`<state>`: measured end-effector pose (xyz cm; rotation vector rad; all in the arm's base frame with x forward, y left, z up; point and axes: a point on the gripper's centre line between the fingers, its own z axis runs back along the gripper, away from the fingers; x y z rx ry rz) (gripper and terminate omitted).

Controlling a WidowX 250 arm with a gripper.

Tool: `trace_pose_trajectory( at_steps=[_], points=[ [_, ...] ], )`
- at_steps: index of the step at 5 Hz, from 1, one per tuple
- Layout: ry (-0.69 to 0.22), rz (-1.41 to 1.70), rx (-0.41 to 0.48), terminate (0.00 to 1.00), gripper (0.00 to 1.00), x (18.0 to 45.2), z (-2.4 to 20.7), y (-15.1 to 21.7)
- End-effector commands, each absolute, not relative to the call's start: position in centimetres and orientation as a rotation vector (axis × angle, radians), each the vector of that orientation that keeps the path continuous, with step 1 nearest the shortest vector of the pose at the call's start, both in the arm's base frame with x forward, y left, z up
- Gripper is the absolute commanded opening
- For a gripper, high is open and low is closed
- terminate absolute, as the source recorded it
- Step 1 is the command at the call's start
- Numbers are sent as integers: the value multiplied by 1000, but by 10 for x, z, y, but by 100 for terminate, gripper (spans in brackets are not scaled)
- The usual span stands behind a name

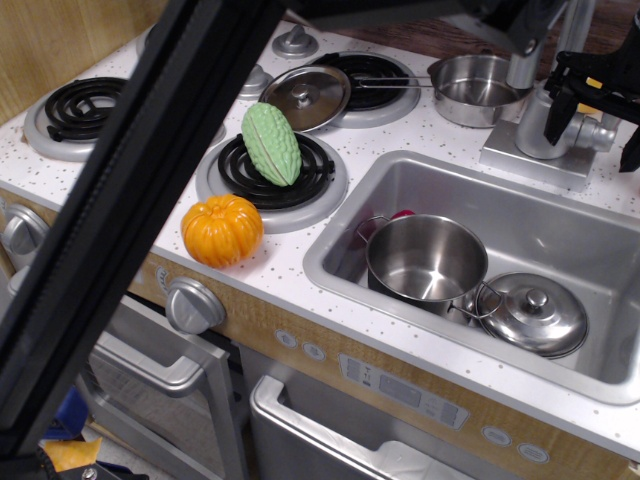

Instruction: Turn lever vertical to front

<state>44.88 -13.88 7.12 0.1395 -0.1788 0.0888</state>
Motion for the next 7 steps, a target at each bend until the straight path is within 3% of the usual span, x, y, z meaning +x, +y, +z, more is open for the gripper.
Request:
trace_pose_trajectory(
  at_steps=[1,2,5,7],
  points=[
    [-179,89,140,0,100,449,71,-139],
    [-230,69,123,0,100,460,68,-133],
    [-333,93,230,0,100,491,111,-130],
    [-408,82,283,0,100,500,112,-123]
  ],
)
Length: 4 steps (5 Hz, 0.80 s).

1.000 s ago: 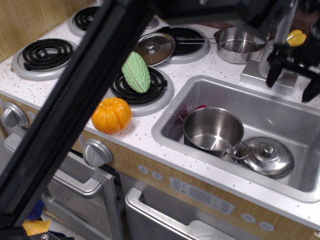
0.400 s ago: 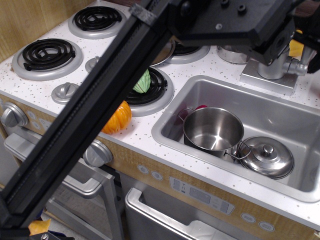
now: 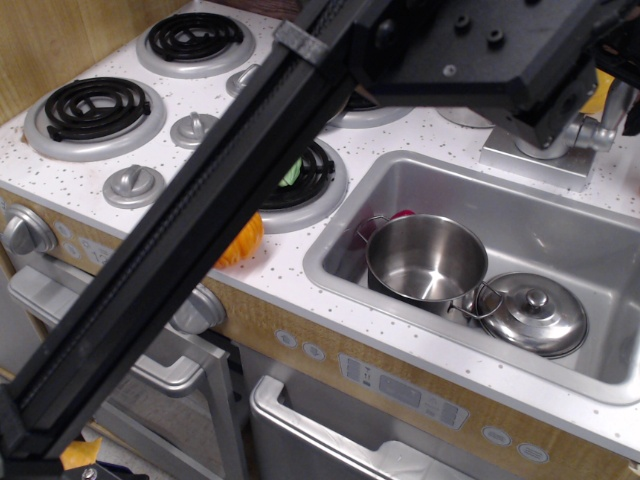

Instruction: Turn lever vertical to front

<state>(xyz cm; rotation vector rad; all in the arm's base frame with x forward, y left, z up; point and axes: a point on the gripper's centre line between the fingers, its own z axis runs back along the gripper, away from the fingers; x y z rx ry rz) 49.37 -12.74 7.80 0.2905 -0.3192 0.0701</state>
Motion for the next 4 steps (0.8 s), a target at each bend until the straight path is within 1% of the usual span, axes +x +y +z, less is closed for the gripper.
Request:
trace_pose_trajectory(
  at_steps=[1,2,3,4],
  points=[
    [-430,84,277,0,100,506,114,-121],
    [-438,78,280,0,100,513,117,-120],
    [-465,65,289,0,100,521,118,-117],
    [-464,81,281,0,0,525,118,-117]
  ],
)
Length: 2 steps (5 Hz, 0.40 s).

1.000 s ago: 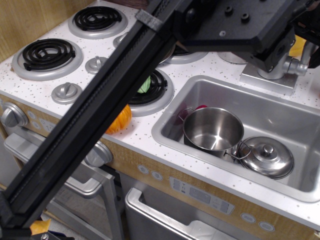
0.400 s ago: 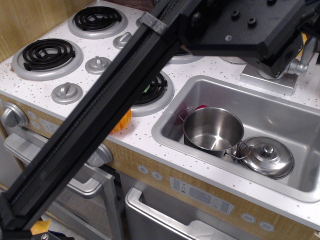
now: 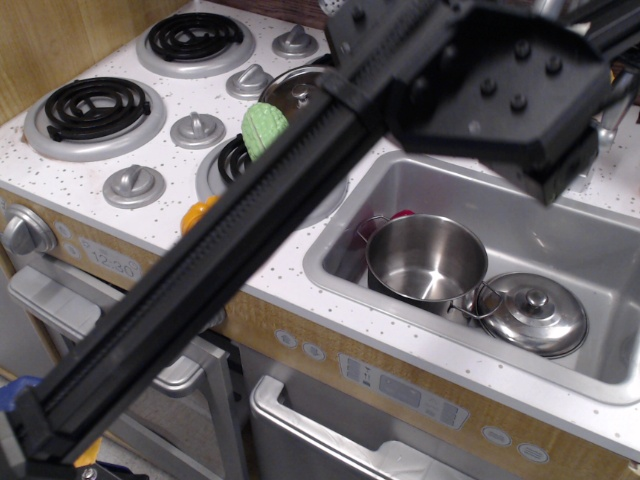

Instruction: Turn lever vertical to front

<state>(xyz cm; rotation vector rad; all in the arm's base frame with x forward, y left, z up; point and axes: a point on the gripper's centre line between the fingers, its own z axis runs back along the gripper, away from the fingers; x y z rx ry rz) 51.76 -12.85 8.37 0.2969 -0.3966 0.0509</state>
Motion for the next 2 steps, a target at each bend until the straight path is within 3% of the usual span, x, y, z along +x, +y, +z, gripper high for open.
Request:
trace_pose_trajectory(
  at_steps=[1,2],
  points=[
    [-461,106,276,0,0,521,115,-124],
    [-444,137,277,0,0,508,114,-130]
  ],
)
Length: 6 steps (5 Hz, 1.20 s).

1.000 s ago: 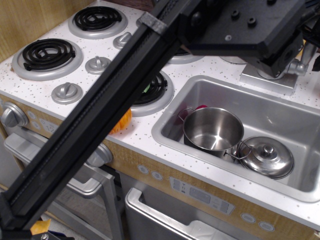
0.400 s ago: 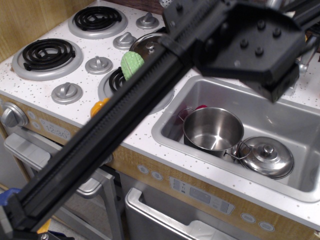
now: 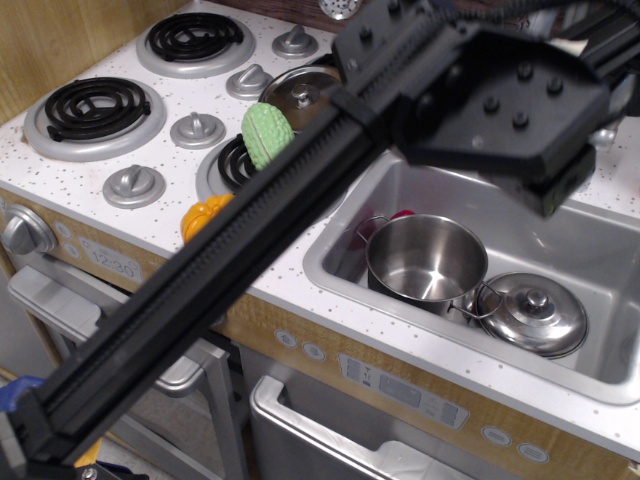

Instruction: Turn lever vertical to front

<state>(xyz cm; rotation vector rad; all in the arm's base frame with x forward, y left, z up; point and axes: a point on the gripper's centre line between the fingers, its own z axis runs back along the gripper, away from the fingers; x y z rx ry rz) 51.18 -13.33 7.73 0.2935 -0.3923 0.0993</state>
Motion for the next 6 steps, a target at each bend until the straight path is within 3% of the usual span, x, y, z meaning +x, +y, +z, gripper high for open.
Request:
trace_pose_trajectory(
  at_steps=[1,5,6],
  points=[
    [-421,170,271,0,0,490,112,-135],
    [-447,232,163,0,0,462,68,-139],
    [-482,236,171,100,0,461,58,-142]
  ],
)
